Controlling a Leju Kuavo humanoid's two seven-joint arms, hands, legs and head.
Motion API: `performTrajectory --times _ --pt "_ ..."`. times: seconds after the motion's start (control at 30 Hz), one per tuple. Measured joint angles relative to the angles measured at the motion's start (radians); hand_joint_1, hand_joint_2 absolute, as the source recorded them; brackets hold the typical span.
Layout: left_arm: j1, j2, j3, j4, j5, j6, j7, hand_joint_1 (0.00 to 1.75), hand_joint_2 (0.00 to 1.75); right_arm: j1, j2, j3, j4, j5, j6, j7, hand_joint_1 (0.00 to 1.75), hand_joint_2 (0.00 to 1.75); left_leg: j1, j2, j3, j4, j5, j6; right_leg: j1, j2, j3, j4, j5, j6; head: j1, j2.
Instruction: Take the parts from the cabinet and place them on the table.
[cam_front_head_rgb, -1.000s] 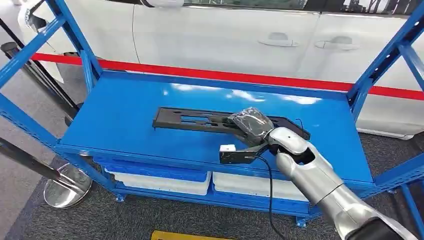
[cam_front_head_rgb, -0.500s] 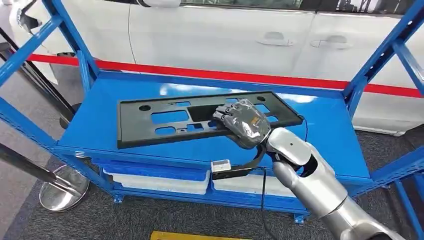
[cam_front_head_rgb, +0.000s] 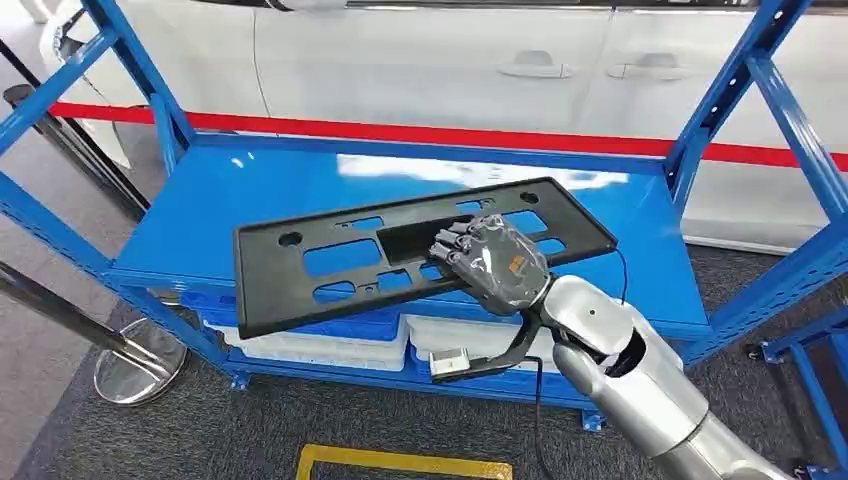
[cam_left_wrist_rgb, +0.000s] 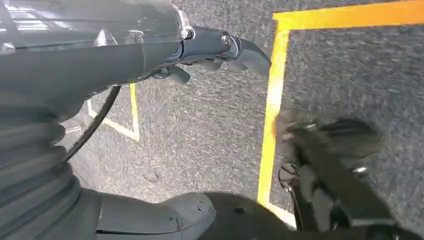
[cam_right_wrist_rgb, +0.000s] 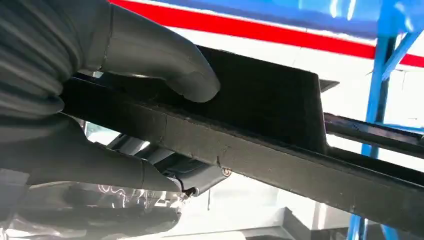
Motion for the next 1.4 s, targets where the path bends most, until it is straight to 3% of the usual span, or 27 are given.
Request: performTrajectory --times 0.07,0.1,0.13,0.17,0.2,0.3,0.33,0.37,0.43,0.47,0.5,0.57,0.63,0.67,0.73,0.8,0.83,0.93,0.97,1.0,1.07,1.13,1.2,1.23,1.33,1.37,1.4 --pt "0.001 0.001 -0.006 0.0 -0.008 -0.003 0.009 0.0 1.75 0.008 -0.013 0.0 -0.009 0.001 0.001 0.0 1.75 1.75 -0.002 0.0 0.067 -0.062 0.062 0.006 0.005 -0.003 -0.021 0.005 0.013 0.001 0.0 0.0" --pt "0.0 0.001 -0.008 0.0 -0.011 -0.007 0.018 0.0 1.75 0.009 -0.021 0.0 -0.014 -0.003 0.003 0.0 1.75 1.75 -0.003 0.0 0.131 -0.145 0.094 0.013 0.007 -0.003 -0.032 0.008 0.02 0.003 0.0 0.0" --pt "-0.001 0.002 -0.01 -0.001 -0.012 -0.01 0.027 0.0 1.75 0.008 -0.027 0.0 -0.021 -0.009 0.008 0.0 1.75 1.75 -0.008 -0.004 0.202 -0.242 0.092 0.023 0.006 -0.003 -0.038 0.011 0.027 0.005 0.0 0.0" --pt "-0.003 0.005 -0.01 -0.003 -0.012 -0.012 0.035 0.0 1.75 0.008 -0.035 0.0 -0.027 -0.016 0.012 -0.002 1.75 1.75 -0.014 -0.004 0.239 -0.311 0.062 0.033 0.011 -0.003 -0.042 0.013 0.032 0.011 0.0 0.0" --pt "-0.003 0.005 -0.01 -0.004 -0.009 -0.014 0.039 0.0 1.75 0.007 -0.043 0.0 -0.029 -0.025 0.019 -0.003 1.75 1.75 -0.016 -0.004 0.25 -0.326 0.061 0.038 0.006 -0.004 -0.04 0.01 0.04 0.017 0.0 0.0" --pt "0.002 0.008 -0.006 -0.006 0.01 -0.013 0.044 0.0 1.75 0.003 -0.045 0.001 -0.031 -0.048 0.048 -0.006 1.75 1.75 -0.017 -0.004 0.236 -0.343 0.09 0.061 0.003 -0.005 -0.04 -0.004 0.067 0.039 0.0 0.0" --pt "-0.001 0.008 -0.005 -0.007 0.013 -0.013 0.043 0.0 1.75 0.003 -0.045 0.002 -0.03 -0.053 0.054 -0.006 1.75 1.75 -0.012 -0.002 0.236 -0.351 0.107 0.067 -0.001 -0.001 -0.05 0.009 0.038 0.041 0.0 0.0" --pt "-0.002 0.008 -0.003 -0.008 0.013 -0.013 0.044 0.0 1.75 0.0 -0.045 0.002 -0.03 -0.055 0.058 -0.006 1.75 1.75 -0.012 -0.003 0.22 -0.353 0.12 0.078 -0.002 0.008 -0.062 0.045 -0.019 0.043 0.0 0.0" --pt "-0.002 0.008 -0.003 -0.009 0.014 -0.013 0.043 0.0 1.75 -0.002 -0.044 0.002 -0.03 -0.056 0.06 -0.006 1.75 1.75 -0.012 -0.002 0.191 -0.349 0.141 0.081 -0.008 0.013 -0.097 0.186 -0.133 0.046 0.0 0.0" --pt "-0.001 0.008 -0.002 -0.01 0.017 -0.013 0.043 0.0 1.75 -0.002 -0.04 0.002 -0.03 -0.058 0.062 -0.006 1.75 1.75 -0.012 -0.003 0.175 -0.347 0.15 0.08 -0.01 0.014 -0.109 0.257 -0.159 0.049 0.0 0.0" --pt "-0.001 0.008 -0.002 -0.01 0.021 -0.014 0.043 0.0 1.75 -0.002 -0.04 0.003 -0.03 -0.063 0.066 -0.006 1.75 1.75 -0.012 -0.004 0.159 -0.343 0.159 0.078 -0.013 0.014 -0.11 0.298 -0.154 0.052 0.0 0.0" --pt "0.001 0.008 0.001 -0.01 0.023 -0.017 0.043 0.0 1.75 -0.004 -0.039 0.009 -0.03 -0.078 0.08 -0.006 1.75 1.75 -0.01 -0.006 0.131 -0.331 0.173 0.072 -0.019 0.014 -0.063 0.267 -0.09 0.056 0.0 0.0" --pt "0.002 0.008 0.002 -0.01 0.01 -0.026 0.049 0.0 1.75 -0.01 -0.039 0.018 -0.03 -0.087 0.087 -0.006 1.75 1.75 -0.008 -0.009 0.107 -0.312 0.181 0.061 -0.025 0.012 0.05 0.118 -0.047 0.057 0.0 0.0" --pt "0.005 0.008 0.001 -0.011 0.002 -0.03 0.05 0.0 1.75 -0.015 -0.039 0.023 -0.031 -0.089 0.089 -0.006 1.75 1.75 -0.013 -0.01 0.092 -0.305 0.183 0.054 -0.021 0.011 0.099 0.05 -0.075 0.055 0.0 0.0" --pt "0.006 0.008 0.001 -0.014 -0.011 -0.032 0.052 0.0 1.75 -0.016 -0.039 0.032 -0.035 -0.093 0.093 -0.003 1.75 1.75 -0.016 -0.01 0.079 -0.298 0.202 0.038 -0.013 0.014 0.104 0.003 -0.091 0.045 0.0 0.0" --pt "0.016 0.008 -0.001 -0.017 -0.033 -0.03 0.058 0.0 1.75 -0.012 -0.04 0.042 -0.035 -0.095 0.1 0.005 1.75 1.75 -0.012 -0.014 0.068 -0.307 0.224 0.024 -0.01 0.011 0.086 0.006 -0.074 0.028 0.0 0.0" --pt "0.02 0.008 -0.002 -0.018 -0.043 -0.028 0.061 0.0 1.75 -0.012 -0.043 0.045 -0.034 -0.096 0.101 0.009 1.75 1.75 -0.004 -0.014 0.062 -0.304 0.219 0.021 -0.017 0.006 0.076 0.003 -0.062 0.019 0.0 0.0" --pt "0.03 0.008 -0.02 -0.024 -0.111 -0.029 0.076 0.0 1.75 -0.007 -0.052 0.055 -0.034 -0.096 0.107 0.028 1.75 1.75 -0.004 -0.002 0.015 -0.155 0.035 0.007 -0.01 -0.002 0.039 0.004 -0.03 0.002 0.0 0.0" --pt "0.031 0.008 -0.037 -0.027 -0.144 -0.032 0.079 0.0 1.75 -0.005 -0.057 0.057 -0.033 -0.095 0.11 0.033 1.75 1.75 -0.005 -0.002 0.001 -0.082 -0.008 0.005 -0.007 -0.005 0.025 0.004 -0.019 0.001 0.0 0.0" --pt "0.032 0.01 -0.057 -0.029 -0.173 -0.036 0.08 0.0 1.75 -0.002 -0.059 0.058 -0.032 -0.095 0.113 0.036 1.75 1.75 -0.006 -0.002 -0.005 -0.024 -0.02 0.005 -0.003 -0.008 0.008 0.005 -0.007 0.0 0.0 0.0" --pt "0.036 0.011 -0.086 -0.033 -0.218 -0.047 0.087 0.0 1.75 0.008 -0.061 0.059 -0.03 -0.093 0.115 0.039 1.75 1.75 -0.009 -0.002 0.035 -0.02 0.04 0.012 0.002 -0.01 -0.022 0.008 0.014 0.0 0.0 0.0" --pt "0.042 0.013 -0.117 -0.035 -0.256 -0.055 0.098 0.0 1.75 0.015 -0.061 0.058 -0.03 -0.086 0.115 0.045 1.75 1.75 -0.014 -0.003 0.144 -0.142 0.103 0.025 0.005 -0.01 -0.05 0.011 0.036 0.003 0.0 0.0" --pt "0.043 0.018 -0.145 -0.038 -0.285 -0.067 0.097 0.0 1.75 0.02 -0.063 0.056 -0.033 -0.08 0.114 0.048 1.75 1.75 -0.025 -0.015 0.268 -0.317 0.052 0.045 0.011 -0.007 -0.059 0.013 0.051 0.011 0.0 0.0" --pt "0.046 0.019 -0.163 -0.038 -0.299 -0.069 0.093 0.0 1.75 0.023 -0.064 0.053 -0.035 -0.075 0.113 0.052 1.75 1.75 -0.026 -0.014 0.275 -0.339 0.045 0.048 0.007 -0.009 -0.057 0.007 0.065 0.019 0.0 0.0" --pt "0.054 0.017 -0.193 -0.038 -0.326 -0.074 0.084 0.0 1.75 0.048 -0.064 0.033 -0.05 -0.07 0.106 0.06 1.75 1.75 -0.024 -0.008 0.262 -0.36 0.085 0.07 0.005 -0.005 -0.062 -0.006 0.09 0.039 0.0 0.0" --pt "0.054 0.013 -0.2 -0.038 -0.334 -0.079 0.082 0.0 1.75 0.066 -0.064 0.015 -0.059 -0.071 0.099 0.06 1.75 1.75 -0.023 -0.002 0.256 -0.361 0.099 0.076 -0.001 0.007 -0.071 0.009 0.054 0.042 0.0 0.0" --pt "0.054 0.012 -0.209 -0.038 -0.341 -0.082 0.081 0.0 1.75 0.081 -0.064 -0.002 -0.071 -0.074 0.094 0.058 1.75 1.75 -0.023 -0.001 0.24 -0.361 0.111 0.087 -0.002 0.015 -0.083 0.049 -0.009 0.043 0.0 0.0"
